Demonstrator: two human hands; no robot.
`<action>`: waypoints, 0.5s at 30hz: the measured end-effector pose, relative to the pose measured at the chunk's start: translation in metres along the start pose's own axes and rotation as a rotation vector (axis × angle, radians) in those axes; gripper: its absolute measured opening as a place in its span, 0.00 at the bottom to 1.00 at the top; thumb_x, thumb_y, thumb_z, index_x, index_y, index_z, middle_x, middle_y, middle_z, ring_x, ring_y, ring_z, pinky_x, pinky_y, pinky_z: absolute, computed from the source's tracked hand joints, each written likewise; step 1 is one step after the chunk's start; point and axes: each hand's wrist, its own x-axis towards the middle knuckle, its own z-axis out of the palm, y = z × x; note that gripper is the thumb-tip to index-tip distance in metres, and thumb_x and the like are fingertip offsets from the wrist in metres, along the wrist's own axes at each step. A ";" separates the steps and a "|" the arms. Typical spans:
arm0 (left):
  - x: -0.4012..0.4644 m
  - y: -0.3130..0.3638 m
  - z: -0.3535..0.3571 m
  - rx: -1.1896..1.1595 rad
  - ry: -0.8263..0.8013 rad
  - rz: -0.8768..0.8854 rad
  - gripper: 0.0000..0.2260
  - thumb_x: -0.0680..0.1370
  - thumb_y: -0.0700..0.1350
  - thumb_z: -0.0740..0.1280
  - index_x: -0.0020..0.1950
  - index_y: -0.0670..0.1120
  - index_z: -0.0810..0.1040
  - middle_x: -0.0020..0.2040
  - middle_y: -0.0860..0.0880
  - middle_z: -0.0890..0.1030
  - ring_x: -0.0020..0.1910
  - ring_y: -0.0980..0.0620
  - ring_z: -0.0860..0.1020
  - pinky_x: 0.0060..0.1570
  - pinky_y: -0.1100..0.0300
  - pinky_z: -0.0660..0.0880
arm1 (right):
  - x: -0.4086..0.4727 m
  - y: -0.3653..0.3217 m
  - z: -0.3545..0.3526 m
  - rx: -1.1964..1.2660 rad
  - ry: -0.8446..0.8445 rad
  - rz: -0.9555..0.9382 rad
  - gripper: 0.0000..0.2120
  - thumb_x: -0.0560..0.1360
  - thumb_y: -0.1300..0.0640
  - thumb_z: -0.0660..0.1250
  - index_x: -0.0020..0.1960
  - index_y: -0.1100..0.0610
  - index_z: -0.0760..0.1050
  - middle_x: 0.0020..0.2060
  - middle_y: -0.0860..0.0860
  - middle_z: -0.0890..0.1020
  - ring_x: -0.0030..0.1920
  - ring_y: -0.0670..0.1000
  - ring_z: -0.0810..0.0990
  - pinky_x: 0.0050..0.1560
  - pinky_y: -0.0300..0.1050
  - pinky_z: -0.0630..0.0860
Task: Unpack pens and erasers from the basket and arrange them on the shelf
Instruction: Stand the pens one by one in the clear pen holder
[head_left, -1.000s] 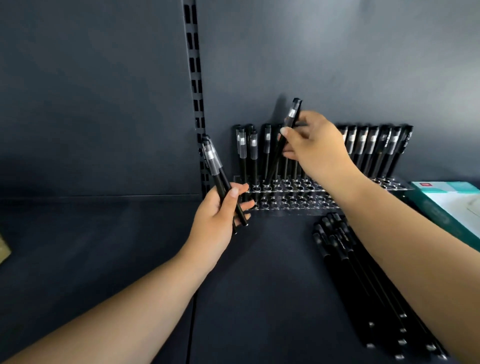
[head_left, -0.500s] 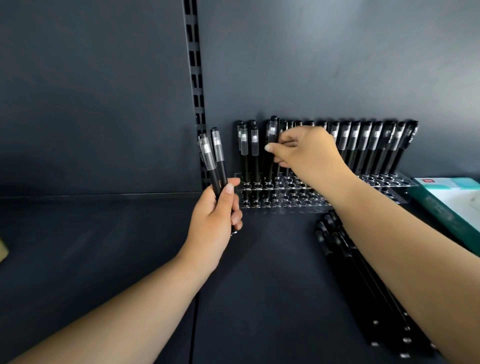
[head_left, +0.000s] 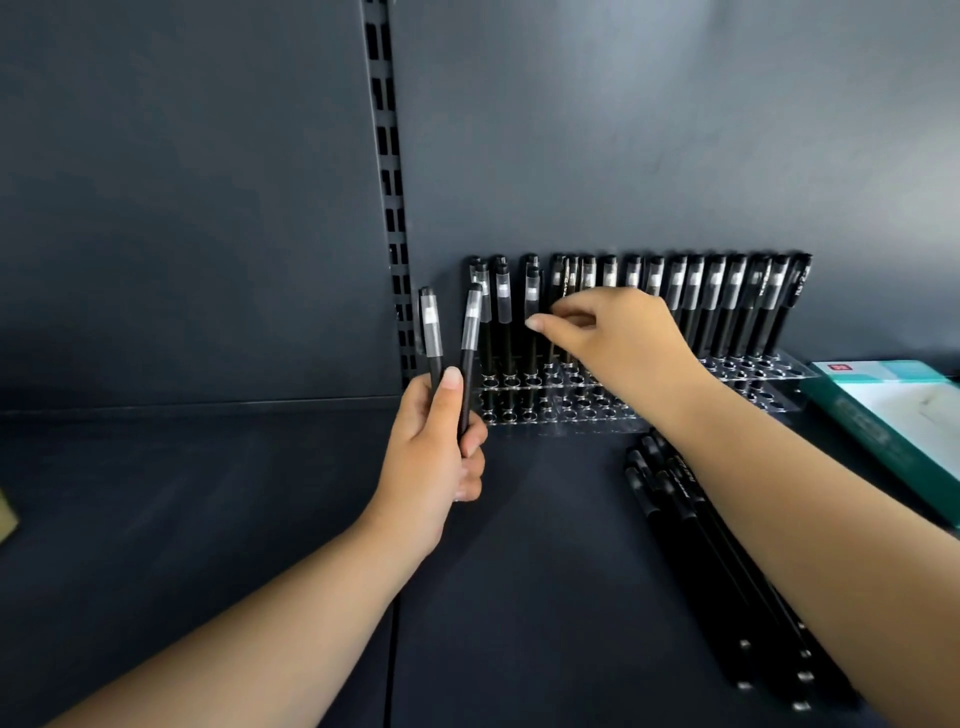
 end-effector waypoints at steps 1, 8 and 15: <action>-0.001 0.000 0.000 0.006 -0.005 0.000 0.14 0.80 0.52 0.55 0.38 0.47 0.59 0.23 0.54 0.65 0.19 0.58 0.57 0.22 0.67 0.52 | -0.004 -0.003 -0.003 0.034 0.035 -0.019 0.18 0.74 0.45 0.63 0.55 0.58 0.79 0.45 0.53 0.83 0.43 0.49 0.80 0.43 0.37 0.73; -0.009 0.000 0.005 0.031 -0.110 0.028 0.13 0.79 0.54 0.52 0.42 0.47 0.64 0.23 0.53 0.66 0.19 0.57 0.58 0.22 0.67 0.53 | -0.028 -0.026 0.000 0.481 -0.256 0.032 0.11 0.73 0.53 0.67 0.46 0.61 0.80 0.43 0.61 0.82 0.44 0.55 0.82 0.52 0.51 0.78; -0.002 -0.010 0.004 0.031 -0.081 0.158 0.10 0.82 0.44 0.51 0.48 0.51 0.70 0.30 0.51 0.74 0.26 0.55 0.71 0.25 0.61 0.67 | -0.023 -0.017 -0.002 0.818 -0.294 0.223 0.06 0.77 0.61 0.62 0.42 0.55 0.75 0.40 0.50 0.82 0.38 0.43 0.82 0.45 0.36 0.80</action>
